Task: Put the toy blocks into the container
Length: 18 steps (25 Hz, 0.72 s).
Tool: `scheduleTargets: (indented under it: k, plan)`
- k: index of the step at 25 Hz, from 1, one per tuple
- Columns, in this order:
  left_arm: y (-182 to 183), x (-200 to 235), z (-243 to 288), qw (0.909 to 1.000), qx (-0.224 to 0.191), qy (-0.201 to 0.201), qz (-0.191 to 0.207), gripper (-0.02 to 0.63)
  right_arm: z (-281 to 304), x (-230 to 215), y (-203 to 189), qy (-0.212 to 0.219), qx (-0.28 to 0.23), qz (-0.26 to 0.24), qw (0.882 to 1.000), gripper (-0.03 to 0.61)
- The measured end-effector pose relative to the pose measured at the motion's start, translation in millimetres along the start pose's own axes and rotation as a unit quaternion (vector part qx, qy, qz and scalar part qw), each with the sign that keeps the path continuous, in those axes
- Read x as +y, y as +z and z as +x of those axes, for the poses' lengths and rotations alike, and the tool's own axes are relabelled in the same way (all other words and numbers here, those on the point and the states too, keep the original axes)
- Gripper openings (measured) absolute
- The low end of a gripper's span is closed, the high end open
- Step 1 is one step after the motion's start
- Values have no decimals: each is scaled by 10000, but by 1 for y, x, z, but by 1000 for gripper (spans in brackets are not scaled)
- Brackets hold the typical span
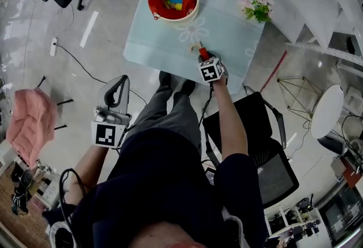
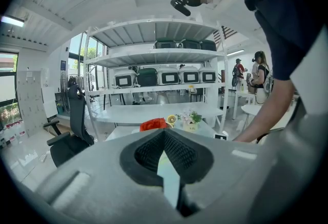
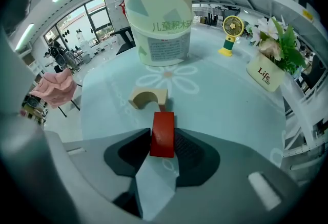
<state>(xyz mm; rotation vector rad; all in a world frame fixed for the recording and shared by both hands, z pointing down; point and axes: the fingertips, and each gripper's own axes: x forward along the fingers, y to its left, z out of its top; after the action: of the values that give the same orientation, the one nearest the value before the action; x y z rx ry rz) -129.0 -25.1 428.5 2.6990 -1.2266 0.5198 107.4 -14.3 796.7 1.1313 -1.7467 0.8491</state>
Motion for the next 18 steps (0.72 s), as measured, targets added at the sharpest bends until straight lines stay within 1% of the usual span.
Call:
scheduleTargets:
  k: [5,11,14,18]
  plan:
    - [0,-1,2,10000,-1,-8,-3,3,1,0,0,0,62,7,10000,133]
    - [1,-1,2,10000,-29,-19,-6,3,-12,-7,6,-185,-98,2,9998,130]
    - [2,-2,3,10000,-42,-45,-20,3,-31,-13,18,-303,-275,4,9992,130]
    - [5,-4,5,9999,-139,-71,-60,3,-67,-18,44,-440,-567,-100,9974,130]
